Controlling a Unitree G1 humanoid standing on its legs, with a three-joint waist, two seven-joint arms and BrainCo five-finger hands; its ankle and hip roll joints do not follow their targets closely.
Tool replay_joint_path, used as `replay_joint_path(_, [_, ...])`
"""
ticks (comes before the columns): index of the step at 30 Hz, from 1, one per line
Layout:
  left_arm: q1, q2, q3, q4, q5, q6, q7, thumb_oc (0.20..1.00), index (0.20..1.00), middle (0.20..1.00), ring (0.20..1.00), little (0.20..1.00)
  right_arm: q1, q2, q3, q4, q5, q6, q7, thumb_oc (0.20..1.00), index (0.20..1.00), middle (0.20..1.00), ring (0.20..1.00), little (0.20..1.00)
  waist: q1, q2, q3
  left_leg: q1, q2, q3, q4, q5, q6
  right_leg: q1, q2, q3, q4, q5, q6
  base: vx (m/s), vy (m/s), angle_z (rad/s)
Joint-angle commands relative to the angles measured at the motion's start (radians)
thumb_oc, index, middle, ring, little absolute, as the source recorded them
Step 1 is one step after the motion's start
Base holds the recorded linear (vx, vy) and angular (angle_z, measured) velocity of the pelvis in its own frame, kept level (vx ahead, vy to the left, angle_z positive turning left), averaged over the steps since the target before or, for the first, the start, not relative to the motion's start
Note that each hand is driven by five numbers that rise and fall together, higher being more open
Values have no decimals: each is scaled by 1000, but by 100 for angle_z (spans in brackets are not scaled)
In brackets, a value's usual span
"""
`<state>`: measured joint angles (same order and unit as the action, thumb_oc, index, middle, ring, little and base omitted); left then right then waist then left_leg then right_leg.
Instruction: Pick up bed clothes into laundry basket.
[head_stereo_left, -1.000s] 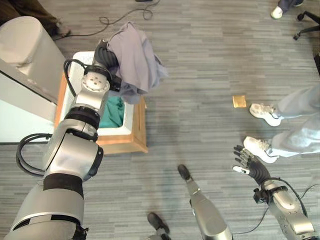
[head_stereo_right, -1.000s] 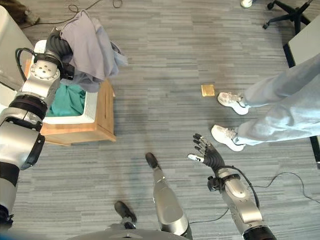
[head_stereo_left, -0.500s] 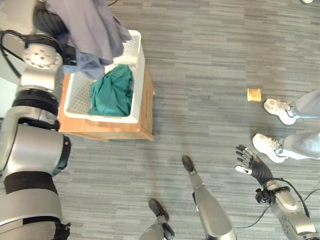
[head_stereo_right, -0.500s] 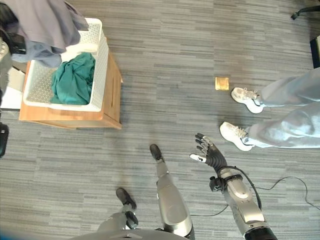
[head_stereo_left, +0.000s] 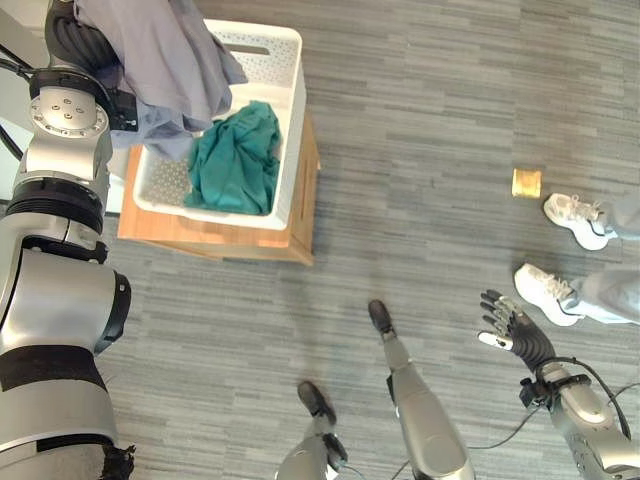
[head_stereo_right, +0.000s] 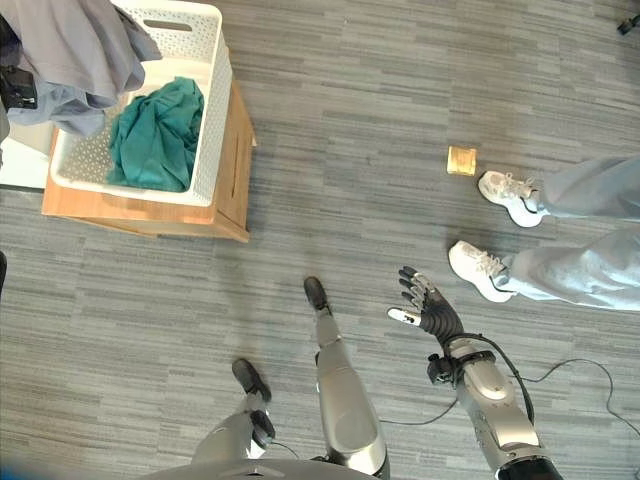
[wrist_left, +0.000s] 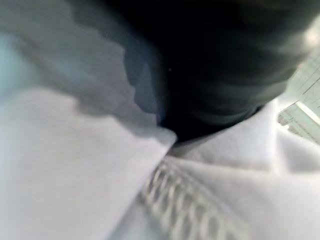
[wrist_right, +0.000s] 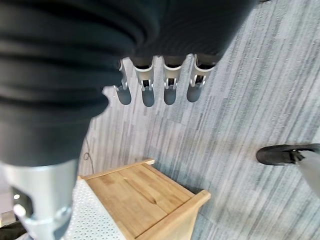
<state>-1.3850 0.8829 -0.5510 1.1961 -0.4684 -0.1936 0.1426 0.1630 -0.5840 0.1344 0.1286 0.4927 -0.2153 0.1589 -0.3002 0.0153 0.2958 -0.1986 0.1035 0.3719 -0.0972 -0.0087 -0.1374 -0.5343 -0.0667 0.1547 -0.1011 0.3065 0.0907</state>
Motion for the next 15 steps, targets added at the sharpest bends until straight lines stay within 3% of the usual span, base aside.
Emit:
replay_joint_path(1, [-107,77,-7,-11,-22,-78,7,1000,1000,1000,1000,1000,36,-27,-50,-47,55,-58,5,1000,1000,1000,1000,1000,-13,-4,4,-1,27,-45,10,58,-19,73,-33,12,14,-97,100,0,0,0])
replay_joint_path(15, [-70,62,33,-76,-79,-113,28,1000,1000,1000,1000,1000,66,-44,-48,-18,37,-55,8,1000,1000,1000,1000,1000,22,15,-6,19,19,-69,10,53,-18,110,-43,-8,14,-112,99,-8,-3,5])
